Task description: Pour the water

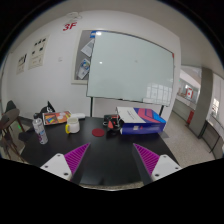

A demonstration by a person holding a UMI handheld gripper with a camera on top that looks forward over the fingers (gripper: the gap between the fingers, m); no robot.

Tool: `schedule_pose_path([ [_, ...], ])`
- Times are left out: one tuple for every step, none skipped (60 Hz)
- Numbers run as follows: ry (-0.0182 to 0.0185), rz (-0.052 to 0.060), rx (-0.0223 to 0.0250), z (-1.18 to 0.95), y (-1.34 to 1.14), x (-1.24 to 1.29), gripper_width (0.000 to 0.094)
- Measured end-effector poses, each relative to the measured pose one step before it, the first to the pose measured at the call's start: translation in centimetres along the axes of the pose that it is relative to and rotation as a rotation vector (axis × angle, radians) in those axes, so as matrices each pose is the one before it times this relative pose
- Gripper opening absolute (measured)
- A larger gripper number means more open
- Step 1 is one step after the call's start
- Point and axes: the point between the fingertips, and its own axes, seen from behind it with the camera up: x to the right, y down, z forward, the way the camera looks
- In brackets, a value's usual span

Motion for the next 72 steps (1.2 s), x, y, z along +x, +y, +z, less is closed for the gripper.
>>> schedule_pose_path([
  [0.00071, -0.0019, -0.0031, 0.001, 0.135, -0.025, 0.0847],
  [0.00103, -0.0027, -0.00365, 0.017, 0.157, -0.023, 0.0847],
  [0.00157, -0.0027, -0.00392, 0.029, 0.185, -0.06, 0.0847],
  [0.00257, -0.0024, -0.00362, 0.045, 0.206, -0.097, 0.0847],
  [0.00239, -0.0024, -0.00382, 0.035, 0.251, -0.141, 0.0848],
  [0.00251, -0.0027, -0.00335, 0.064, 0.267, -0.18, 0.0844],
  [0.00221, -0.0027, -0.00388, 0.032, 0.339, -0.227, 0.0847],
  [0.00191, -0.0029, -0.00452, 0.1, 0.362, -0.265, 0.0845],
  [0.00141, -0.0028, -0.00493, 0.087, 0.397, -0.274, 0.0845],
  [0.00061, -0.0032, -0.00421, -0.254, 0.338, -0.143, 0.0845],
  [0.001, -0.0021, -0.003, 0.121, 0.488, -0.384, 0.0844],
  [0.00064, -0.0018, -0.00199, 0.101, 0.457, -0.403, 0.0845],
  [-0.0004, -0.0021, -0.00266, 0.061, 0.442, -0.397, 0.0844],
  [-0.00152, -0.0028, -0.00388, 0.018, 0.474, -0.448, 0.0843],
  [-0.00224, -0.0034, -0.00429, 0.051, 0.505, -0.472, 0.0843],
  [-0.00267, -0.0034, -0.00499, -0.024, 0.529, -0.523, 0.0847],
  [-0.00272, -0.0024, -0.00531, 0.033, 0.568, -0.545, 0.0845],
  [-0.00268, -0.0011, -0.00602, 0.008, 0.562, -0.586, 0.0846],
  [-0.00365, -0.0001, -0.00694, 0.009, 0.585, -0.649, 0.0846],
  [-0.00631, 0.0008, -0.00724, 0.031, 0.575, -0.778, 0.0847],
  [-0.00795, 0.0017, -0.00705, 0.009, 0.57, -0.841, 0.0843],
  [-0.00639, 0.0032, -0.00756, 0.053, 0.632, -0.898, 0.0841],
  [-0.0068, 0.0038, -0.00738, 0.054, 0.532, -0.871, 0.0839],
  [-0.0086, 0.0047, -0.00654, 0.062, 0.486, -0.916, 0.0842],
  [-0.00757, 0.0047, -0.0047, 0.049, 0.482, -1.171, 0.0844],
  [-0.00813, 0.0064, -0.00551, 0.147, 0.368, -0.896, 0.0847],
  [-0.00572, 0.007, -0.00407, 0.091, 0.495, -1.236, 0.0846],
  [-0.00726, 0.0079, -0.00725, 0.17, 0.337, -1.008, 0.0843],
  [-0.00707, 0.0069, -0.00696, 0.159, 0.361, -1.189, 0.0845],
  [-0.00842, 0.0058, -0.00574, 0.198, 0.319, -1.16, 0.0843],
  [-0.01032, 0.0055, -0.00407, 0.223, 0.245, -1.183, 0.0844],
  [-0.01144, 0.0051, -0.00149, 0.213, 0.205, -1.247, 0.0845],
  [-0.0115, 0.0047, 0.00069, 0.268, 0.074, -1.24, 0.0844],
  [-0.01046, 0.0048, 0.00224, 0.363, 0.035, -1.29, 0.0847],
  [-0.0098, 0.0041, 0.00248, 0.439, 0.006, -1.245, 0.0847],
  [-0.01071, 0.0028, 0.00266, 0.486, -0.037, -1.252, 0.0848],
  [-0.01144, 0.0022, 0.00313, 0.501, -0.103, -1.226, 0.0847],
  [-0.01208, 0.002, 0.0044, 0.581, -0.169, -1.253, 0.0848],
  [-0.01064, 0.002, 0.00521, 0.613, -0.223, -1.213, 0.0848],
  [-0.01003, 0.0013, 0.00481, 0.668, -0.236, -1.159, 0.0846],
  [-0.00862, 0.0008, 0.00445, 0.679, -0.246, -1.127, 0.0848],
  [-0.00721, 0.0011, 0.00495, 0.712, -0.318, -1.077, 0.0847],
  [-0.00551, 0.0014, 0.00662, 0.778, -0.381, -0.97, 0.085],
  [-0.00514, 0.0019, 0.00834, 0.749, -0.408, -0.948, 0.0848],
  [-0.00453, 0.0029, 0.00985, 0.785, -0.476, -0.896, 0.0848],
  [-0.00359, 0.0038, 0.00985, 0.796, -0.493, -0.791, 0.0847],
  [-0.00342, 0.0046, 0.00924, 0.777, -0.491, -0.736, 0.0848],
  [-0.00372, 0.0042, 0.00894, 0.801, -0.499, -0.712, 0.0849],
  [-0.00416, 0.0036, 0.00859, 0.806, -0.501, -0.63, 0.0848],
  [-0.00283, 0.0039, 0.0088, 0.802, -0.473, -0.564, 0.0848],
  [-0.00197, 0.004, 0.00863, 0.807, -0.47, -0.502, 0.085],
  [-0.00222, 0.0034, 0.00848, 0.832, -0.458, -0.448, 0.0848],
  [-0.00274, 0.0017, 0.00854, 0.838, -0.43, -0.446, 0.0847],
  [-0.00201, 0.0003, 0.00763, 0.773, -0.367, -0.412, 0.0848],
  [-0.00046, -0.0005, 0.00754, 0.765, -0.383, -0.289, 0.0847],
  [0.0016, -0.0003, 0.00903, 0.761, -0.382, -0.176, 0.0846],
  [0.00159, -0.0004, 0.00972, 0.724, -0.386, -0.159, 0.0848],
  [-0.00043, -0.0007, 0.00966, 0.547, -0.356, -0.081, 0.0847],
  [0.00064, -0.0013, 0.00901, 0.612, -0.335, -0.162, 0.0849],
  [0.00043, -0.0016, 0.00728, 0.675, -0.282, -0.093, 0.085],
  [0.00253, -0.0011, 0.00495, 0.646, -0.244, -0.045, 0.0847],
  [0.00387, -0.0006, 0.00365, 0.658, -0.19, -0.02, 0.0844],
  [0.0039, 0.0004, 0.00371, 0.585, -0.21, -0.004, 0.0846],
  [0.00383, 0.0007, 0.00505, 0.781, -0.307, -0.212, 0.0845],
  [-0.00041, -0.0001, 0.00732, 0.533, -0.129, -0.02, 0.0845],
  [0.00204, -0.0007, 0.00686, 0.467, -0.18, -0.017, 0.0843],
  [0.00436, -0.0013, 0.00654, 0.433, -0.166, 0.06, 0.0833],
  [0.00577, -0.0017, 0.00451, 0.379, -0.129, 0.092, 0.0827],
  [0.00708, -0.0017, 0.00288, 0.35, -0.084, 0.129, 0.0815],
  [0.0063, -0.0018, 0.00313, 0.307, -0.097, 0.105, 0.0784],
  [0.00575, -0.0016, 0.0045, 0.263, -0.093, 0.101, 0.0712],
  [0.00476, -0.0014, 0.00531, 0.209, -0.112, 0.087, 0.065],
])
